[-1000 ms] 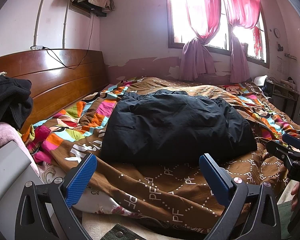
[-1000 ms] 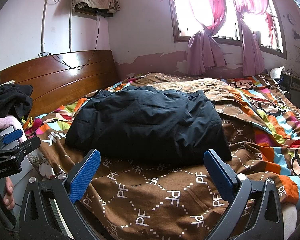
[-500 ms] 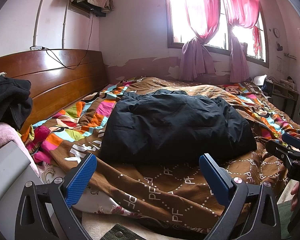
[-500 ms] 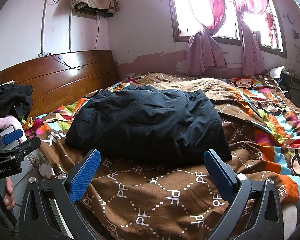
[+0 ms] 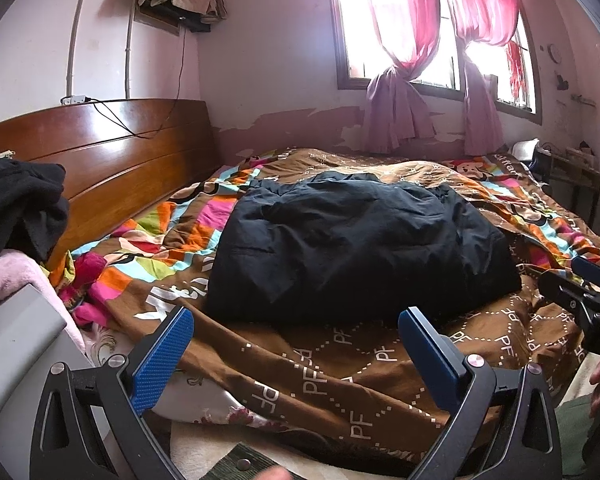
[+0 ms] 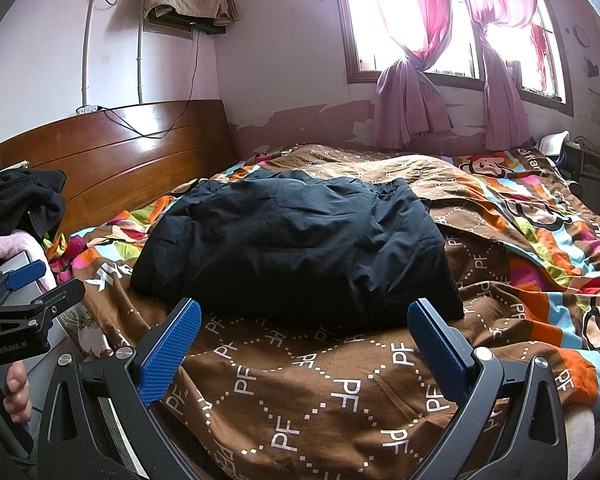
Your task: Fold large clothes
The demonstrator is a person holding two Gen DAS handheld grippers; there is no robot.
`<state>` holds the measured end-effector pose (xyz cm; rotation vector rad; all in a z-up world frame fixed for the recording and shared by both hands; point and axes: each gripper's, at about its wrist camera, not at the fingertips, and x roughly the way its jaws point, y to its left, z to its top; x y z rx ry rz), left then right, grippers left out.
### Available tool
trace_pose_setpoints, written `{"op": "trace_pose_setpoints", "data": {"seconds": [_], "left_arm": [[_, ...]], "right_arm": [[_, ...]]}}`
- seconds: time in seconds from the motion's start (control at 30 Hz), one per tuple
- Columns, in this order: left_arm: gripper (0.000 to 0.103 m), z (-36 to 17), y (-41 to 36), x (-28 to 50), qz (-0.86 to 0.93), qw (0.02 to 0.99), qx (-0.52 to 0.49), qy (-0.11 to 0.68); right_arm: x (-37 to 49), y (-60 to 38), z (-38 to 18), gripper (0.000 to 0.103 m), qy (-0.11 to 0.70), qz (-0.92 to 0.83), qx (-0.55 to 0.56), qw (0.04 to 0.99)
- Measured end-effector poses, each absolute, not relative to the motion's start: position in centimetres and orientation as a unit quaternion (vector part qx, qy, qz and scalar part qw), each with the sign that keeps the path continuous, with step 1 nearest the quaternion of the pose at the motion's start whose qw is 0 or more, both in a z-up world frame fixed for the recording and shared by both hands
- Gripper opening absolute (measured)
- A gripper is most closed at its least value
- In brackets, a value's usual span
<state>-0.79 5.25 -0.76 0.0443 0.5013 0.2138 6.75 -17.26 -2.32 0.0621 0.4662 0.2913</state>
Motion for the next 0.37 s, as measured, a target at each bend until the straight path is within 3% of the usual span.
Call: {"op": "trace_pose_setpoints", "data": {"seconds": [0.37], "left_arm": [[0.103, -1.03, 5.15, -0.45, 0.104, 0.961, 0.022, 0.255]], "right_arm": [[6.50, -17.08, -3.05, 0.102, 0.235, 0.143, 0.033, 0.961]]}}
